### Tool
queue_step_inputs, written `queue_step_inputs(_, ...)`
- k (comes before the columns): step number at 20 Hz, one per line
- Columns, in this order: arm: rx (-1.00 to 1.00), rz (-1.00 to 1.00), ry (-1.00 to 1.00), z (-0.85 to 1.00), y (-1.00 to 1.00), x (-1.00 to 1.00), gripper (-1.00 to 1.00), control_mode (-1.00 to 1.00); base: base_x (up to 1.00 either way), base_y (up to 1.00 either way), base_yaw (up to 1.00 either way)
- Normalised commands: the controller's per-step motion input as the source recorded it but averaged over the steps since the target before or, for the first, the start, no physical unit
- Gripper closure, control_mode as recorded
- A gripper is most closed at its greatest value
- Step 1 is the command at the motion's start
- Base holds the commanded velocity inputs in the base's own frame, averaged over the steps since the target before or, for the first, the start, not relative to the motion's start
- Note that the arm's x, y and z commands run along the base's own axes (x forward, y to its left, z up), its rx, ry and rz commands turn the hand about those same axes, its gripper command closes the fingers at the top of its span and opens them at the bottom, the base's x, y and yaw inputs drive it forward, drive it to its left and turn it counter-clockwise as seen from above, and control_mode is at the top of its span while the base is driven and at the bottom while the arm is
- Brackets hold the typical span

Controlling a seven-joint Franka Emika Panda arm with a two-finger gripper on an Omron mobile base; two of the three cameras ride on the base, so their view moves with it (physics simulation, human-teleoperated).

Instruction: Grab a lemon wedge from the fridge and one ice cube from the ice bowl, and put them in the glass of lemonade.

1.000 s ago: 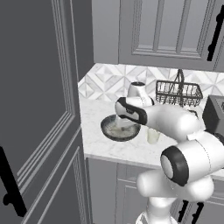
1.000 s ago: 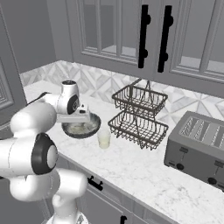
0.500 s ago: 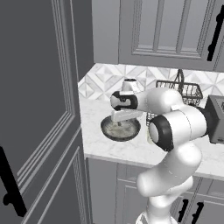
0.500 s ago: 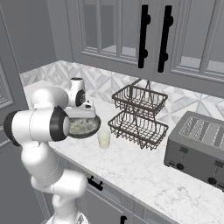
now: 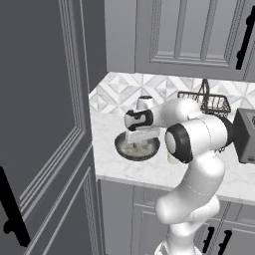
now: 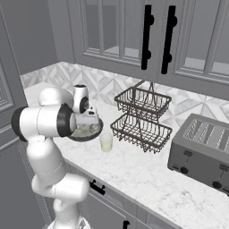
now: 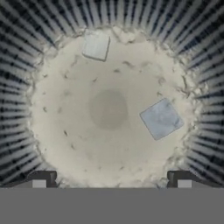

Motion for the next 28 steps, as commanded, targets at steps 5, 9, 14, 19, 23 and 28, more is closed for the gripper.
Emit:
queue_step_inputs(5,0.0,0.0,-0.11,-0.38,-0.01,0.16,-1.0,-1.0,0.0,0.0,0.0)
queue_step_inputs(9,0.0,0.0,-0.06,-0.01,0.0,0.34,-1.0,-1.0,0.0,0.0,0.0)
queue_step_inputs(14,0.0,0.0,0.0,0.0,-0.08,0.57,-1.0,-1.0,0.0,0.0,0.0)
queue_step_inputs(19,-0.02,0.0,0.0,0.0,-0.09,0.01,-1.0,-1.0,0.0,0.0,0.0)
queue_step_inputs(23,0.0,0.0,0.0,-0.16,0.0,-0.29,-1.0,-1.0,0.0,0.0,0.0)
queue_step_inputs(28,0.0,0.0,-0.01,-0.41,0.05,0.01,-1.0,-1.0,0.0,0.0,0.0)
